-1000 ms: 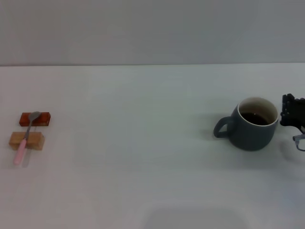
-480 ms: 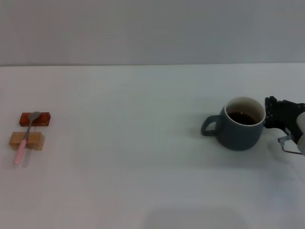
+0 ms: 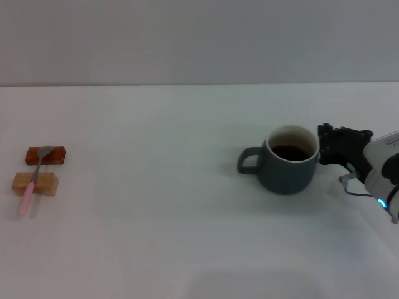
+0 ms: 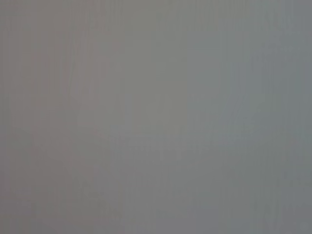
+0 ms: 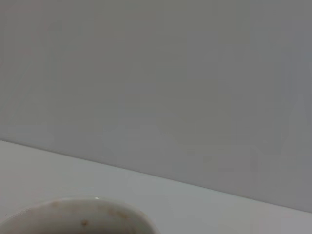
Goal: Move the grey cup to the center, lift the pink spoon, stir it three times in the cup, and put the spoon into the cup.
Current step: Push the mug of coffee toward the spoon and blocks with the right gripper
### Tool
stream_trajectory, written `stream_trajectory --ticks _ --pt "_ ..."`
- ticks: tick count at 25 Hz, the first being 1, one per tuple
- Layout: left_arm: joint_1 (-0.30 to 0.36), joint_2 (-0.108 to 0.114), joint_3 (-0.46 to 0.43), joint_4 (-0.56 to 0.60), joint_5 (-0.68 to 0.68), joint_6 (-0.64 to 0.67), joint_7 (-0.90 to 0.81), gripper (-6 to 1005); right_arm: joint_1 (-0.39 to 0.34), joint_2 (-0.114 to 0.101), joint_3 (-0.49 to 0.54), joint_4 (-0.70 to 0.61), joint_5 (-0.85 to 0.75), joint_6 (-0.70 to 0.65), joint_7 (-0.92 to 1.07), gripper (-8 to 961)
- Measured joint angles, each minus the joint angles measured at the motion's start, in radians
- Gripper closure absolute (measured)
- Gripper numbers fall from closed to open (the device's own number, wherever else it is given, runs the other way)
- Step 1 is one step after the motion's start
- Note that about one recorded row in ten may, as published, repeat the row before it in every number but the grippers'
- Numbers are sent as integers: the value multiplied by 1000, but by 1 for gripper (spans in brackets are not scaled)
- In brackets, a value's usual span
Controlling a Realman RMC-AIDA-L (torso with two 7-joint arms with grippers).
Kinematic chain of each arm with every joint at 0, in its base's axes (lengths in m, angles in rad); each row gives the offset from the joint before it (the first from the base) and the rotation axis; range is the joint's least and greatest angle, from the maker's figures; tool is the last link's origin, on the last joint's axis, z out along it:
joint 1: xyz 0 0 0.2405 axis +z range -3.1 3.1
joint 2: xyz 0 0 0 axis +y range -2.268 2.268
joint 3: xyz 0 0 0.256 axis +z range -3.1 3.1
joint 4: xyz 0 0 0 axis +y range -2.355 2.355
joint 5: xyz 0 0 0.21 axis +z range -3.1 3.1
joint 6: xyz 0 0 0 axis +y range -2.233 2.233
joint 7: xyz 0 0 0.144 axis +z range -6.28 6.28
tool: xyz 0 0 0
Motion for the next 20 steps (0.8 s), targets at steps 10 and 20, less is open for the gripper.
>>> stream_trajectory --ticks 10,20 --pt "-19 3 12 12 7 -2 -55 141 21 6 -59 67 2 54 48 902" --pt "-25 5 14 39 8 -8 -64 142 54 12 -162 107 6 78 178 902"
